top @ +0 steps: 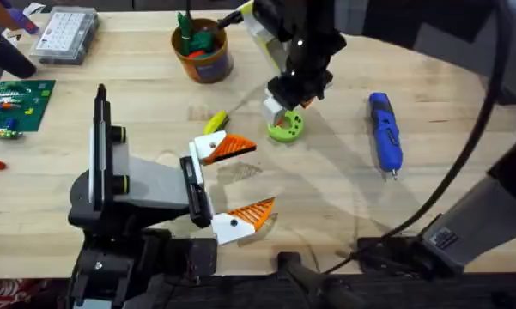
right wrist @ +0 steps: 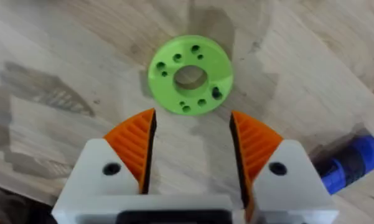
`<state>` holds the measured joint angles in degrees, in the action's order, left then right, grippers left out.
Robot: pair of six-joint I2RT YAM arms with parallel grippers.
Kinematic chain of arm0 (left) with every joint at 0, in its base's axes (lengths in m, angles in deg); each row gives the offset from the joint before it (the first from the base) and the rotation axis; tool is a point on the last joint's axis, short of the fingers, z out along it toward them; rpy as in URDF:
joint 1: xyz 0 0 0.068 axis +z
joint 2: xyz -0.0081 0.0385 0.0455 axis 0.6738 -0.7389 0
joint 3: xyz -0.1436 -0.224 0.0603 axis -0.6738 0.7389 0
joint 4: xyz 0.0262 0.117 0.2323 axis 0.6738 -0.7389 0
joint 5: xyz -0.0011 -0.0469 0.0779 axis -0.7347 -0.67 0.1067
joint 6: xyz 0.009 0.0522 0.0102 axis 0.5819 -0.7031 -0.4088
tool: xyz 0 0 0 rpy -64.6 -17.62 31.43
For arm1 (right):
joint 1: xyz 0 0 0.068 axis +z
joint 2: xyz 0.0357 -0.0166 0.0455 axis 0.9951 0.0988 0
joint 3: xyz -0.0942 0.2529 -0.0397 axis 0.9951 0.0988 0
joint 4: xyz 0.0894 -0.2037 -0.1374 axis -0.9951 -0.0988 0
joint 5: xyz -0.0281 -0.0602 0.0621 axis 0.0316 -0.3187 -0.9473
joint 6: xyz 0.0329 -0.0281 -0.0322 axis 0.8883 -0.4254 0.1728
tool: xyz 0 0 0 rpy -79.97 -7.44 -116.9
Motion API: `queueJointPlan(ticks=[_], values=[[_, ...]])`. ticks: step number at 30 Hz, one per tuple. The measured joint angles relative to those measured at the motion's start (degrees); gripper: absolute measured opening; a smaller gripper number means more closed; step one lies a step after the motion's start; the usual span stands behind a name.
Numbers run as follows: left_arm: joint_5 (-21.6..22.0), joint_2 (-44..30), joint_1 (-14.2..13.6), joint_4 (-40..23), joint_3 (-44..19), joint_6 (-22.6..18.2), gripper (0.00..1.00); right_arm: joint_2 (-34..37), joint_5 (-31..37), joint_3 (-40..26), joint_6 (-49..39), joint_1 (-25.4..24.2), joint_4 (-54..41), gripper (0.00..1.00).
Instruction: Pick up the gripper from the table and insert it into the empty holder that is missing its gripper. Then pick up a screw, insert it into the mounting hole, and use the screwdriver to tighten it. Finally, clean up the table by picking up the vegetable and placing it into the bucket.
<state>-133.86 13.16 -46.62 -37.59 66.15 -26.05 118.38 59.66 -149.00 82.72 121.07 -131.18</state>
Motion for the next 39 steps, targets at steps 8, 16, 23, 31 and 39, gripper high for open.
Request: queueJointPlan(ticks=[8, 16, 23, 31, 39], values=[[0.0, 0.0, 0.0, 0.0, 0.0, 0.0, 0.993, -0.1, 0.0, 0.0, 5.3, -5.3, -1.7, 0.680], [0.0, 0.0, 0.0, 0.0, 0.0, 0.0, 0.993, -0.5, 0.0, 1.5, 7.9, -4.4, -0.9, 0.680], [0.0, 0.0, 0.0, 0.0, 0.0, 0.0, 0.993, -6.0, -0.2, 9.8, 9.3, -4.4, 4.9, 0.680], [0.0, 0.0, 0.0, 0.0, 0.0, 0.0, 0.993, -6.8, -0.2, 10.6, 9.5, -4.4, 7.7, 0.680], [0.0, 0.0, 0.0, 0.0, 0.0, 0.0, 0.993, -4.5, -0.3, 10.6, 9.0, -3.9, 8.7, 0.680]])
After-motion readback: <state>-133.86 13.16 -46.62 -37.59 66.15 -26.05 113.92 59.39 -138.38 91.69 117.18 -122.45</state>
